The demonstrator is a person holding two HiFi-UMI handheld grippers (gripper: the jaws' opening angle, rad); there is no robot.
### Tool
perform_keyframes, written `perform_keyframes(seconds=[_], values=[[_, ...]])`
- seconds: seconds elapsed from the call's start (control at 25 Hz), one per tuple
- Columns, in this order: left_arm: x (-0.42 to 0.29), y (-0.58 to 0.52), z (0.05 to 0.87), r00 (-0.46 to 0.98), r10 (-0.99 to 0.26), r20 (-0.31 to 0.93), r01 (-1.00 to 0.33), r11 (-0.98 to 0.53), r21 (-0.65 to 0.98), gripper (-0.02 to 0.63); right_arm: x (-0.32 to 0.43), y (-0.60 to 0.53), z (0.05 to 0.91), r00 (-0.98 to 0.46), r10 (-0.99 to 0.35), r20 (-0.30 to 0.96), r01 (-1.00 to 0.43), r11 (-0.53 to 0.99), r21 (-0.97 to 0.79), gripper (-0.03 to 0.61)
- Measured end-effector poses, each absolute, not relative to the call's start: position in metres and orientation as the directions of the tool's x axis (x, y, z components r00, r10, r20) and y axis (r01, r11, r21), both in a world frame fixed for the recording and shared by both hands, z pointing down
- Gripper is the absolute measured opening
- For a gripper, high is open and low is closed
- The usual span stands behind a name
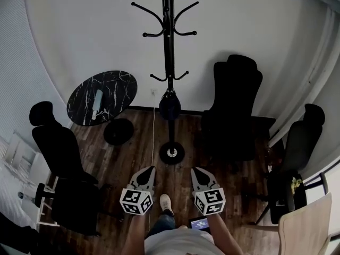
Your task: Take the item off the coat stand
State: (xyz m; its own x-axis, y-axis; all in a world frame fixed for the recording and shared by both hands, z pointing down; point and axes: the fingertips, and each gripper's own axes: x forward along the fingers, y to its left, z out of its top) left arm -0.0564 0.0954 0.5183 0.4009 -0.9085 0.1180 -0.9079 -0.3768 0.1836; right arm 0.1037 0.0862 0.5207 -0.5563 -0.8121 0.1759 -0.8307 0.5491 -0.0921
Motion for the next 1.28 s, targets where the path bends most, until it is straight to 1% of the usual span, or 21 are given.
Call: perform_keyframes(seconds=[0.16,0.36,0.56,0.68,0.8,0.96,1.28], values=[[-0.063,0.044,0.52,0.417,-0.901,0.123,-0.902,-0.392,0.183,0.02,0.093,0.035,0.531,-0.546,-0.813,0.2,-0.837,0.539,-0.093,0.012],[-0.074,-0.025,0.519,0.442,-0.886,0.142,-0.892,-0.417,0.176,0.02,0.082,-0.035,0.529,-0.529,-0.824,0.201,-0.849,0.516,-0.115,0.012],[-0.1,-0.084,0.522,0.447,-0.882,0.153,-0.889,-0.418,0.188,0.02,0.061,-0.089,0.537,-0.499,-0.83,0.25,-0.865,0.495,-0.083,0.012],[-0.117,-0.117,0.523,0.441,-0.887,0.138,-0.887,-0.408,0.215,0.02,0.048,-0.111,0.545,-0.495,-0.825,0.272,-0.865,0.497,-0.064,0.012],[-0.122,-0.143,0.526,0.466,-0.876,0.128,-0.872,-0.431,0.231,0.02,0.044,-0.131,0.551,-0.472,-0.834,0.284,-0.877,0.478,-0.052,0.012],[-0.115,-0.167,0.533,0.503,-0.855,0.125,-0.85,-0.463,0.253,0.02,0.043,-0.143,0.554,-0.44,-0.847,0.297,-0.891,0.454,-0.027,0.012],[-0.1,-0.196,0.538,0.536,-0.835,0.126,-0.833,-0.498,0.242,0.02,0.057,-0.164,0.559,-0.399,-0.863,0.31,-0.909,0.416,-0.013,0.012]])
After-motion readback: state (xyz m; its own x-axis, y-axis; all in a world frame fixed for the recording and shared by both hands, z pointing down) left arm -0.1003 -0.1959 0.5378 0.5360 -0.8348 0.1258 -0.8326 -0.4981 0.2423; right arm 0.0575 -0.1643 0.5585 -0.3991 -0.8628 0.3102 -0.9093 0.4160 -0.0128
